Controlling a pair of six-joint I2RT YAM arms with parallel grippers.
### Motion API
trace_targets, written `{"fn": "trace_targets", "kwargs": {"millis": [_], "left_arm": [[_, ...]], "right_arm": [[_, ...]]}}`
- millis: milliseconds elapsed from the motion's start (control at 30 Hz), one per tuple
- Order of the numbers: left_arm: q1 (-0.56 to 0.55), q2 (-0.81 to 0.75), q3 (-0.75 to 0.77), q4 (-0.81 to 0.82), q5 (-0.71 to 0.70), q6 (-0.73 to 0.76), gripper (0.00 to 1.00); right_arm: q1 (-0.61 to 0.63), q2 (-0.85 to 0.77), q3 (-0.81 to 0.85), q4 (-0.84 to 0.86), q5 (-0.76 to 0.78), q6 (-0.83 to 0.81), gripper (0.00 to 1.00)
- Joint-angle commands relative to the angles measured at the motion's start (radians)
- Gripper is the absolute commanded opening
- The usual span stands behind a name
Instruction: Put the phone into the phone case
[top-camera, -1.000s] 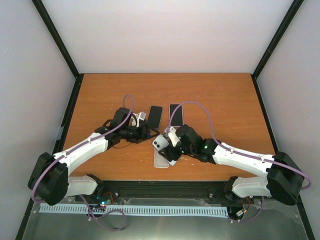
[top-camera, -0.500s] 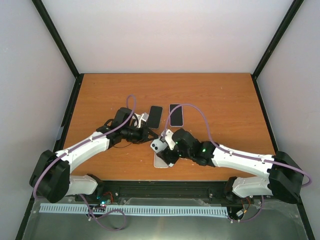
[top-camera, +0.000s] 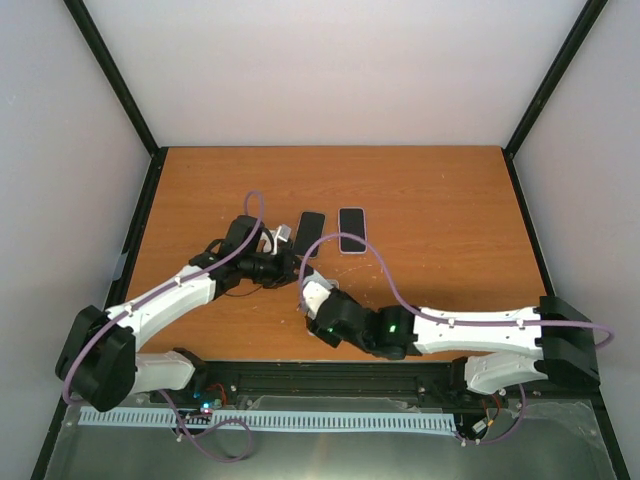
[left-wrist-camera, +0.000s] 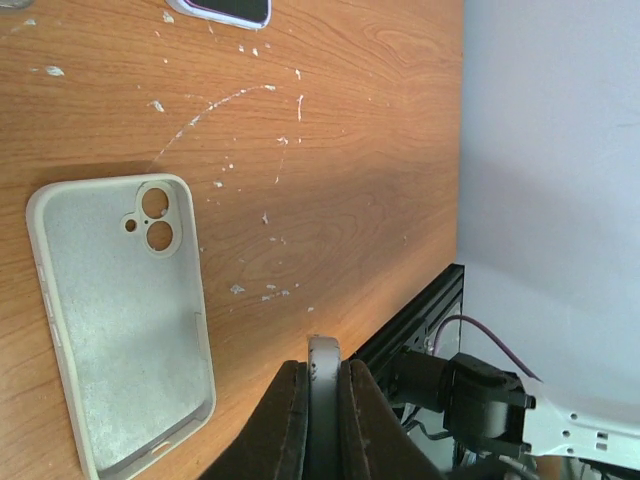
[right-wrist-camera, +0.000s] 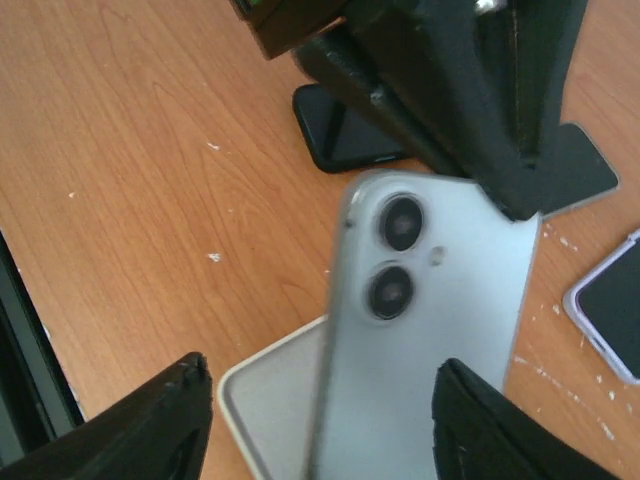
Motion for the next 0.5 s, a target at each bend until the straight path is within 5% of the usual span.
{"fn": "trace_targets", "kwargs": {"millis": [0,133,467], "left_arm": [[0.004,-0.038,0.025,0.011,-0.011,-0.085,0.00],[0.004,-0.029,0.044,-0.009,-0.022,-0.097,0.00],[0.004,-0.017,0.073,-0.032,-0.024,-0.098,0.00]], "right_arm": [[0.087,0.077,0.056,-0.045,0.255,-0.054,0.56],[0.114,0.144,0.083,-0.098,0.371,-0.052,0.49],[0.140,0.213,0.101,-0.140,0.562,-0.044,0.08]]}}
